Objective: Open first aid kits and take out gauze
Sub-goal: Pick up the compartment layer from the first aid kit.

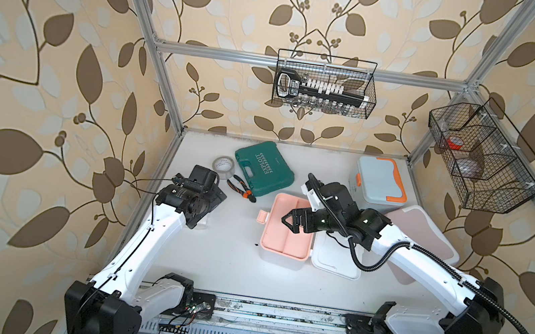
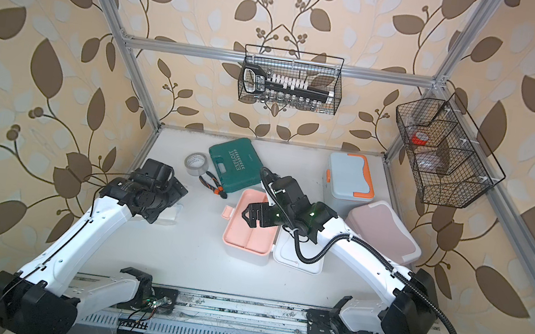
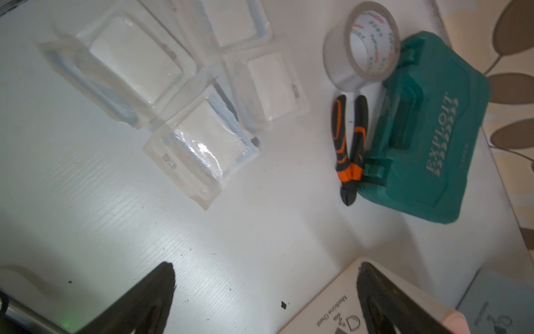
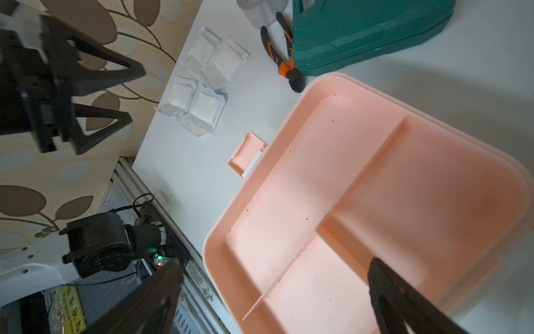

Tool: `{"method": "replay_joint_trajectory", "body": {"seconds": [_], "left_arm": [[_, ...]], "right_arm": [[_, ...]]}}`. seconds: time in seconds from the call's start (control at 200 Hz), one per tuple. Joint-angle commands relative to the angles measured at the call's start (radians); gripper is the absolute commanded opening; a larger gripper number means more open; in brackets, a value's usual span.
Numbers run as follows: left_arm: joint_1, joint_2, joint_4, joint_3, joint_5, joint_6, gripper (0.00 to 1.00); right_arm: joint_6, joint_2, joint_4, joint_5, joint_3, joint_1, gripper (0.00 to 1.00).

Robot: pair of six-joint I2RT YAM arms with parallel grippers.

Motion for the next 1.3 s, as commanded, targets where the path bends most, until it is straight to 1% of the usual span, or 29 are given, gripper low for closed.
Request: {"method": "replay_joint_trajectory", "body": {"seconds": [0.0,0.05,0.155,0.215,0.28,0.41,0.47,0.53,0.63,0.785,1.055,1.165,1.295], "left_arm": [[-0.085,0.033,-0.003,0.064,0.029,0.127,0.99],[-0.114,0.059,0.001,0.080,0.049,0.171,0.99],[-0.153,0.086,0.053,0.077,0.145,0.251,0.99],[-0.163,0.086,0.107,0.056,0.223,0.286,0.99],[-0.176,0.071,0.159,0.026,0.268,0.307,0.99],[-0.186,0.035,0.272,-0.048,0.341,0.323,0.99],[-0.193,0.020,0.343,-0.103,0.375,0.305,0.99],[-0.204,0.016,0.437,-0.159,0.434,0.289,0.99],[-0.235,0.033,0.499,-0.204,0.450,0.284,0.99],[-0.263,0.050,0.513,-0.216,0.468,0.296,0.99],[-0.351,0.055,0.547,-0.234,0.472,0.250,0.99],[-0.380,0.033,0.551,-0.241,0.464,0.239,0.99],[-0.394,-0.002,0.574,-0.271,0.477,0.220,0.99]], "right_arm": [[0.032,0.042,0.006,0.080,0.034,-0.020,1.00],[0.035,0.064,0.023,0.076,0.034,-0.034,1.00],[0.034,0.104,0.054,0.053,0.032,-0.055,1.00],[0.026,0.128,0.064,0.036,0.039,-0.084,1.00],[0.016,0.156,0.078,0.017,0.046,-0.085,0.99],[0.009,0.222,0.064,-0.006,0.082,-0.086,1.00],[0.004,0.248,0.050,0.004,0.099,-0.086,1.00],[0.002,0.269,0.041,0.017,0.110,-0.086,0.99],[0.003,0.297,0.032,0.027,0.128,-0.095,0.99],[0.007,0.335,0.022,0.029,0.147,-0.103,1.00],[-0.003,0.377,-0.011,0.034,0.171,-0.104,0.99],[-0.004,0.385,-0.027,0.045,0.179,-0.104,0.96],[0.000,0.382,-0.039,0.058,0.186,-0.099,0.92]]}}
